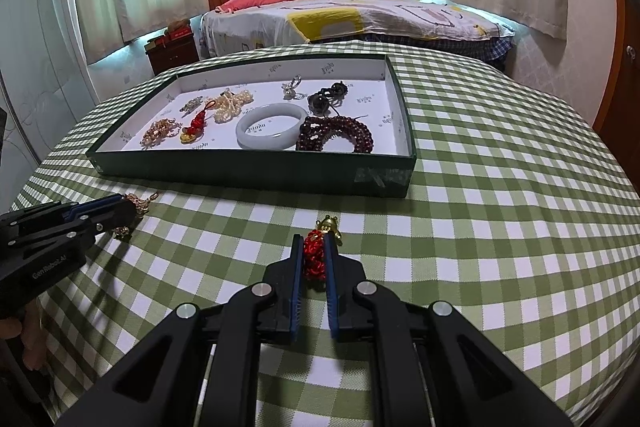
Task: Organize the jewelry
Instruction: 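Carry the charm and gold chain over the green box with both tools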
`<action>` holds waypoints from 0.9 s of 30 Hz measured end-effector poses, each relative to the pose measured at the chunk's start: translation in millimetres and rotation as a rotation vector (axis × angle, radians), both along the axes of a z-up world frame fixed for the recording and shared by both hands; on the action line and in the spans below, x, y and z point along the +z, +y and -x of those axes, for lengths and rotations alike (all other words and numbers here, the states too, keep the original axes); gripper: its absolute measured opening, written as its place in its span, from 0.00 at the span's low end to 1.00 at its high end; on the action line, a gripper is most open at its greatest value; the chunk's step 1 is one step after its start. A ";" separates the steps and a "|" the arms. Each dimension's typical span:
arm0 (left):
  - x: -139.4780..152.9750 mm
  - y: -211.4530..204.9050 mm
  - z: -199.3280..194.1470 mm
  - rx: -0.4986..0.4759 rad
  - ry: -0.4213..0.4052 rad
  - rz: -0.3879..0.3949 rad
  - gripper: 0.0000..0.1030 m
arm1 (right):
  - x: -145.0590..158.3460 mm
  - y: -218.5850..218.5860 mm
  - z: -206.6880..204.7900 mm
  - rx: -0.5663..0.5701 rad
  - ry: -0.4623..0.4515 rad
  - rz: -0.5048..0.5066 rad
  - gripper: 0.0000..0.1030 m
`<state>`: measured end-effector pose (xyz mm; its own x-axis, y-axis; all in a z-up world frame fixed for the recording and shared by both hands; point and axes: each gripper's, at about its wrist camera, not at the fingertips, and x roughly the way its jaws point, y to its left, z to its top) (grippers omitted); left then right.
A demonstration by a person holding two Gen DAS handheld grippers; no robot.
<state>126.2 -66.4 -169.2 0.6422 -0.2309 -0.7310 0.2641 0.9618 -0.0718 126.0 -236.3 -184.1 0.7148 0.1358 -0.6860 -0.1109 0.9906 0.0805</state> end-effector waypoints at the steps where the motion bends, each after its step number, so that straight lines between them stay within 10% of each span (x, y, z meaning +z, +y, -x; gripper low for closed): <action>1: 0.9 0.4 0.1 0.001 -0.002 0.001 0.14 | 0.6 0.1 0.5 0.000 -0.001 0.000 0.10; 27: 58.4 12.8 10.4 0.020 -0.148 0.040 0.14 | 50.8 6.6 13.8 0.011 -0.121 -0.032 0.10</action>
